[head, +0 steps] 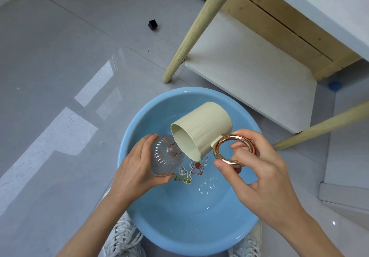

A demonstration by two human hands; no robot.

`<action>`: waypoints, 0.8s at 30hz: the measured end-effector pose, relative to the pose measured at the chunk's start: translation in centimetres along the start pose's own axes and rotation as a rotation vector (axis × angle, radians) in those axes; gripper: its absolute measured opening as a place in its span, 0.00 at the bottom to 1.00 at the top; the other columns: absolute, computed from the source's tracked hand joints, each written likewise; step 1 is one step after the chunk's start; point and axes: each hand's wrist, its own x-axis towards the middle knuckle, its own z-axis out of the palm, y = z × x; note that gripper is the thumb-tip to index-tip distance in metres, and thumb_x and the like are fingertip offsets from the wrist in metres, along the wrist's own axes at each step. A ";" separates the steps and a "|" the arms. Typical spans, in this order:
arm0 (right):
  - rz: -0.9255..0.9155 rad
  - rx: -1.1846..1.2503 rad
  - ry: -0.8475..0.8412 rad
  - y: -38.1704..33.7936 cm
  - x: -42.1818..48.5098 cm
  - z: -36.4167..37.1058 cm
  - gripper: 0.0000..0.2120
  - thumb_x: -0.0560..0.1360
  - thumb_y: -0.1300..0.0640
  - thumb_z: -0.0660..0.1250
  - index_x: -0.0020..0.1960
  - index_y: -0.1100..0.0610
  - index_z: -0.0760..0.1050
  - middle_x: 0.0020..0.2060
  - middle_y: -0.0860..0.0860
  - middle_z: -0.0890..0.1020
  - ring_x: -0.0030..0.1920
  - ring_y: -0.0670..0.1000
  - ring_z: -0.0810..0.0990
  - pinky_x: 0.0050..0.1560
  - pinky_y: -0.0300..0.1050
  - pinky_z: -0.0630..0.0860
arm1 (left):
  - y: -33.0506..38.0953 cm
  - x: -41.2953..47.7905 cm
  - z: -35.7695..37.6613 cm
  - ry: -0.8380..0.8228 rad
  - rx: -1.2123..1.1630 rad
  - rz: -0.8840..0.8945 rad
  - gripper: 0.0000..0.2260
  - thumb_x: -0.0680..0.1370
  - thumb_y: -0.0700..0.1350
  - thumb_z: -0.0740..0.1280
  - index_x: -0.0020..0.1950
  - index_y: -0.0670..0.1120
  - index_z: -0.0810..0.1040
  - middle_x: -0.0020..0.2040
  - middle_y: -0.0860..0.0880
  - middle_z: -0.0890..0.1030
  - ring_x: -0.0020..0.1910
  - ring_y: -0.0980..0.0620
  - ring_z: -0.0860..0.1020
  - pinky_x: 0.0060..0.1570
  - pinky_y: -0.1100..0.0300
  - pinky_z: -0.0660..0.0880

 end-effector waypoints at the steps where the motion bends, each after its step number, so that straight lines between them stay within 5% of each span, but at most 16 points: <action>1: -0.003 -0.003 0.001 0.0 0.0 0.0 0.19 0.74 0.48 0.67 0.30 0.59 0.71 0.50 0.54 0.75 0.44 0.47 0.75 0.49 0.33 0.69 | 0.0 0.0 0.0 0.000 0.006 0.001 0.44 0.57 0.58 0.79 0.67 0.44 0.65 0.63 0.48 0.74 0.60 0.53 0.70 0.53 0.63 0.70; 24: -0.054 -0.074 -0.017 -0.5 -0.1 -0.1 0.20 0.75 0.46 0.65 0.30 0.59 0.72 0.51 0.56 0.75 0.46 0.47 0.74 0.52 0.29 0.67 | 0.1 0.0 -0.1 0.005 -0.021 0.011 0.44 0.57 0.56 0.80 0.66 0.42 0.66 0.61 0.45 0.75 0.59 0.52 0.70 0.55 0.64 0.65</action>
